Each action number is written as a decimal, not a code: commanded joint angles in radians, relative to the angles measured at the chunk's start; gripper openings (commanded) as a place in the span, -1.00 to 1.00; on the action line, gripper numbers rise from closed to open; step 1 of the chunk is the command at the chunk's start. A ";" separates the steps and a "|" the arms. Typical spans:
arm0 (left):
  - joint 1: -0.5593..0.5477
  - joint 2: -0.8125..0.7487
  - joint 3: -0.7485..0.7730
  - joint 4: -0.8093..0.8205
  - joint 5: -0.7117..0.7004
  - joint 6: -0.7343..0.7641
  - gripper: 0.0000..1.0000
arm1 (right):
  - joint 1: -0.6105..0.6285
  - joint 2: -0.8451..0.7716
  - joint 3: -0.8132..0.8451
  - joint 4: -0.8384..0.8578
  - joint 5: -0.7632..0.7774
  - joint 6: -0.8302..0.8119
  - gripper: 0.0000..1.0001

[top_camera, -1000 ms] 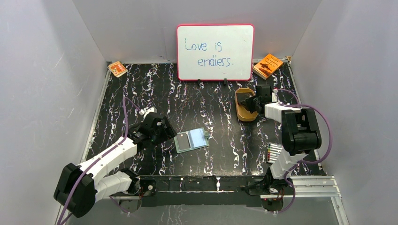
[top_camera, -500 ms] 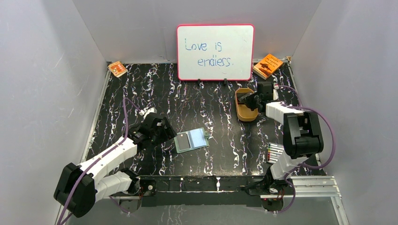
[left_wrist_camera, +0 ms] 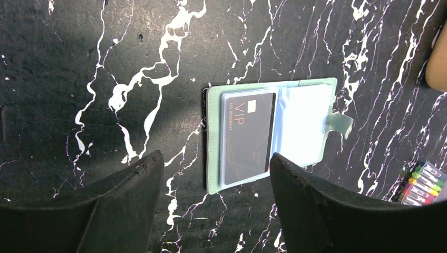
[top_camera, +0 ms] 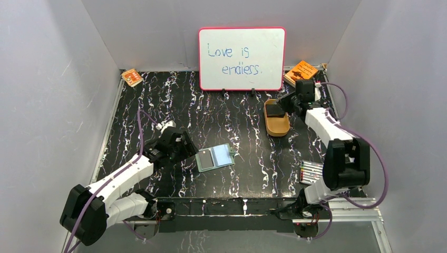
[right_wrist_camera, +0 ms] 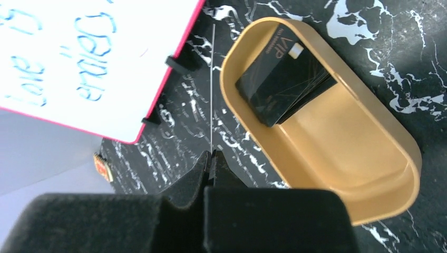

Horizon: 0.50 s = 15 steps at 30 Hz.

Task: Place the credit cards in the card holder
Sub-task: Pick up the credit card from the storage box.

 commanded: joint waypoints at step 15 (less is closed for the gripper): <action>-0.004 -0.191 0.025 -0.073 -0.028 0.006 0.41 | 0.132 -0.346 -0.075 0.547 -1.252 0.379 -1.00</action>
